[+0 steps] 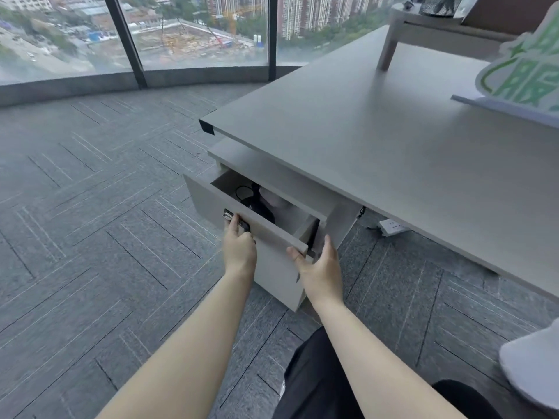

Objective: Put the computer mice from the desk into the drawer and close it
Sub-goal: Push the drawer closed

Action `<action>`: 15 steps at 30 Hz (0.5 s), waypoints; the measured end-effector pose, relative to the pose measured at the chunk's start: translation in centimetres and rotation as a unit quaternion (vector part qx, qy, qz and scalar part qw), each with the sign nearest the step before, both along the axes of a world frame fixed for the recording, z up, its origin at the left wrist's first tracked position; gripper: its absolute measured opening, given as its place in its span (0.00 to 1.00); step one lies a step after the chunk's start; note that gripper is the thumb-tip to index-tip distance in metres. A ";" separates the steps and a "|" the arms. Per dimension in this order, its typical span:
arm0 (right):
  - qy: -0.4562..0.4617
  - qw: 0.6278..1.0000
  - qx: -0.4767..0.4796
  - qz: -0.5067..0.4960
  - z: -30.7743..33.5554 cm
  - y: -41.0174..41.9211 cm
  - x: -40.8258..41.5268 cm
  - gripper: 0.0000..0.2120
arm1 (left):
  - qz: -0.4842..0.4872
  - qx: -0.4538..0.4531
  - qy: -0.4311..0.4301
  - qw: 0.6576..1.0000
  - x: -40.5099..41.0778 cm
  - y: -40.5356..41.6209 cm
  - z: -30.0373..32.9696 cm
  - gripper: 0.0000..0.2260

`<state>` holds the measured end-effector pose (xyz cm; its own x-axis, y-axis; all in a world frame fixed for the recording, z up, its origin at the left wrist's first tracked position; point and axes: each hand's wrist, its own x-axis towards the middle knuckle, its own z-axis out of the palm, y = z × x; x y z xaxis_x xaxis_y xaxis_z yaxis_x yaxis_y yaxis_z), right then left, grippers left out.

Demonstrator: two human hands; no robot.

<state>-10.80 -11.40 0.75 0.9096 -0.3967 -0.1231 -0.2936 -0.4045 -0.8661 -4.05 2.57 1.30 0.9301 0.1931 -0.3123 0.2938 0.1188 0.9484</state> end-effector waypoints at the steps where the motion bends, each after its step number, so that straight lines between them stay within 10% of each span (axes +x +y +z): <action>1: 0.005 1.000 0.002 -0.006 -0.2 -0.5 0.5 0.49 | 0.001 -0.011 0.005 1.000 0.4 -0.7 0.1 0.30; 15: -0.018 0.999 0.005 -0.038 -0.3 -3.7 4.3 0.26 | -0.052 -0.047 0.028 0.997 4.0 -4.6 -0.3 0.32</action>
<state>-6.54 -15.05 0.48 0.8813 -0.4630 -0.0943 -0.2908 -0.3743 -0.8805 -0.06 -2.06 1.00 0.9238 0.0641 -0.3775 0.3622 0.1729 0.9159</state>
